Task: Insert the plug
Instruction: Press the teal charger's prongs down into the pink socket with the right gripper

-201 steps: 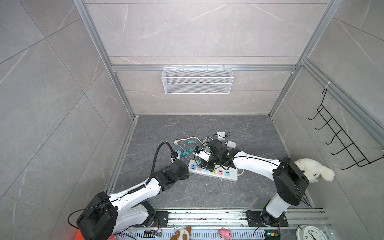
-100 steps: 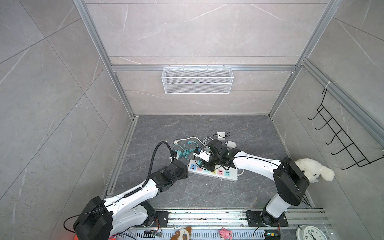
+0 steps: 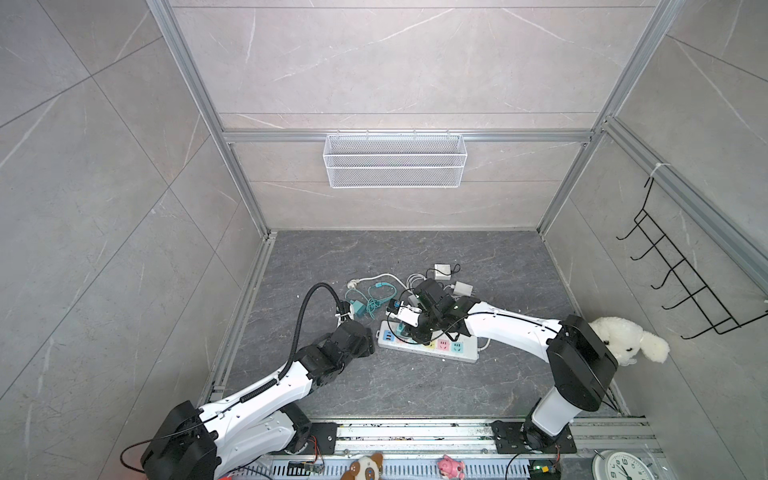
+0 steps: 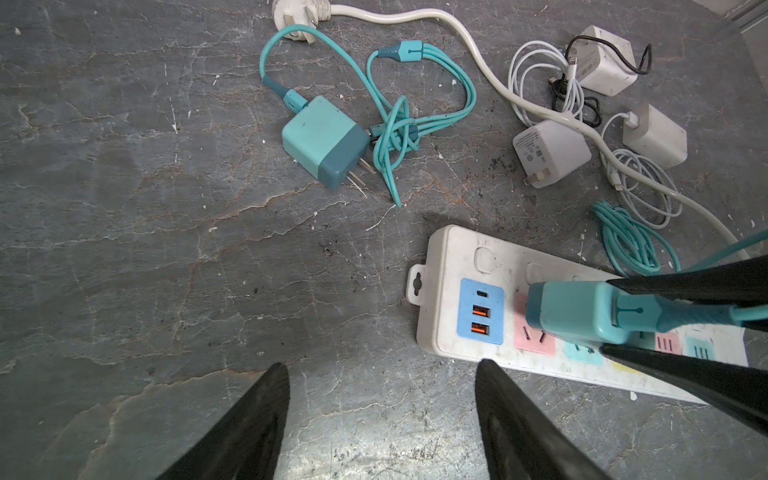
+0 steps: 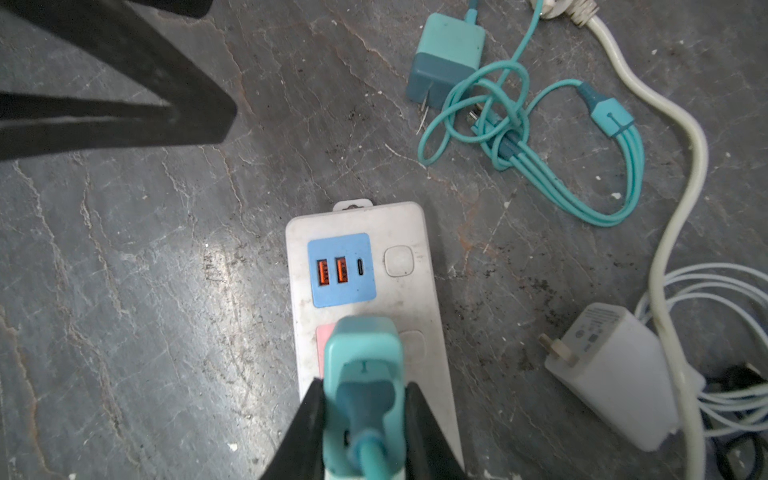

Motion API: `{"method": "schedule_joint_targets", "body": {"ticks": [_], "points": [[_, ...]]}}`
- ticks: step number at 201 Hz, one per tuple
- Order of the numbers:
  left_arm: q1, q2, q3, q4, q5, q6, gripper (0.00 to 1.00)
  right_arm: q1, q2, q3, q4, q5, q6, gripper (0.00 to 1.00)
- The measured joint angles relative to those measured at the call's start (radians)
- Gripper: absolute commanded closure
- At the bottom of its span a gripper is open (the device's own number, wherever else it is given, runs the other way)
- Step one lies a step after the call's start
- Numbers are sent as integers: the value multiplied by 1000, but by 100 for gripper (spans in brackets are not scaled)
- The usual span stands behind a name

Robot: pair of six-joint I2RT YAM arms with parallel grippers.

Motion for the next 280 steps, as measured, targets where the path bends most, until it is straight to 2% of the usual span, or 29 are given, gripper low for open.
{"method": "schedule_joint_targets", "body": {"ticks": [123,198,280], "points": [[0,-11,0,1,-13,7,26,0,6,5,-13,-1,-17,90],[0,-3,0,1,-13,15,26,0,6,1,-9,7,43,90],[0,-14,-21,3,0,21,25,10,3,-3,3,12,50,91]]}}
